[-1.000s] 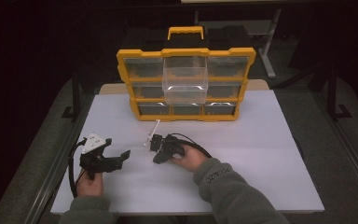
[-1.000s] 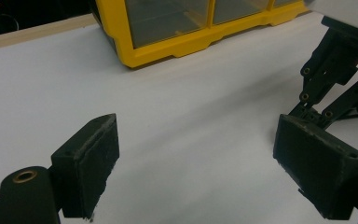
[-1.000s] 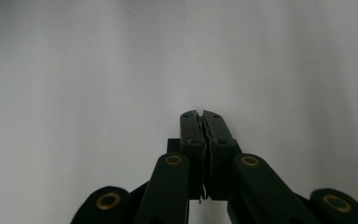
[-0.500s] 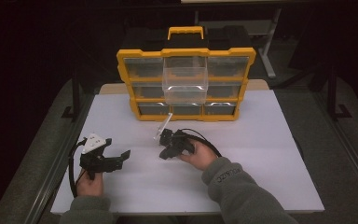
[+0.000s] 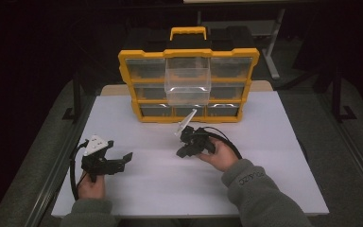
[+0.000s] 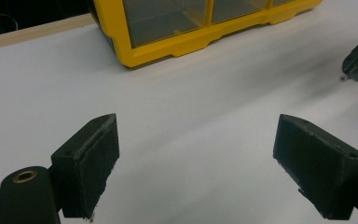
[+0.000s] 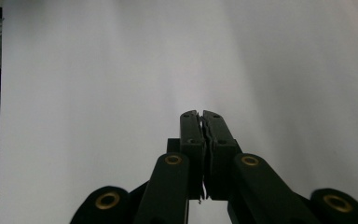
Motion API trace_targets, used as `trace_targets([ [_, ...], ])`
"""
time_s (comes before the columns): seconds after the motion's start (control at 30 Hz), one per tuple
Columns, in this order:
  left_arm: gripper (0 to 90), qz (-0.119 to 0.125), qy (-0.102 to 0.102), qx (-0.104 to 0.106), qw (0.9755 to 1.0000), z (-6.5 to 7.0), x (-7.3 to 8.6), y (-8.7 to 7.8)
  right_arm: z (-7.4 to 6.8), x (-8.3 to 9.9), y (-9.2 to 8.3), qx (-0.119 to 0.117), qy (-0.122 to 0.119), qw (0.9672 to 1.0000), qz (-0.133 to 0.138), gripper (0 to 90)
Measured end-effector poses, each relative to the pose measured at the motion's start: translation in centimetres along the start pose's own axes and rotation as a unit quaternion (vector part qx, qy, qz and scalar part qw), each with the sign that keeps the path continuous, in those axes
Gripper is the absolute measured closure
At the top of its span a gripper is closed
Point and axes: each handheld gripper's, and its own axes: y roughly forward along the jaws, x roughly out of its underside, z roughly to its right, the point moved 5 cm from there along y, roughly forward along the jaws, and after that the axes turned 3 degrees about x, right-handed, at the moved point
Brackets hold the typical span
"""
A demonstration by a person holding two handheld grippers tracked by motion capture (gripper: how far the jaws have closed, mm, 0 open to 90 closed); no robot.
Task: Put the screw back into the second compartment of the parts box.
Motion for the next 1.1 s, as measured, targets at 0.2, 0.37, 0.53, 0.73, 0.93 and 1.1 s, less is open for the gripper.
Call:
trace_targets([
  [0.2,13.8,0.0,0.001,-0.001,1.0,0.0,0.0,0.0,0.7,1.4,-1.4,0.005,0.0,0.9999,0.009,86.8],
  [0.37,13.8,0.0,-0.001,0.001,1.0,0.0,0.0,0.0,0.8,2.7,-2.6,0.015,0.017,0.9997,0.003,86.8],
  [0.53,13.8,-0.001,-0.001,0.0,1.0,0.0,0.0,0.0,1.4,3.7,-3.5,0.021,0.007,0.9996,0.02,86.8],
  [0.73,13.9,-0.001,-0.003,0.0,1.0,0.0,0.0,0.0,1.5,4.9,-5.0,0.027,0.01,0.9993,0.023,86.8],
  [0.93,13.8,-0.001,-0.003,0.0,1.0,0.0,0.1,0.0,1.7,5.7,-6.5,0.034,0.01,0.9989,0.032,86.8],
  [1.1,13.9,0.002,-0.003,0.0,1.0,0.0,0.0,0.0,2.0,6.4,-8.2,0.041,0.019,0.9985,0.031,86.7],
])
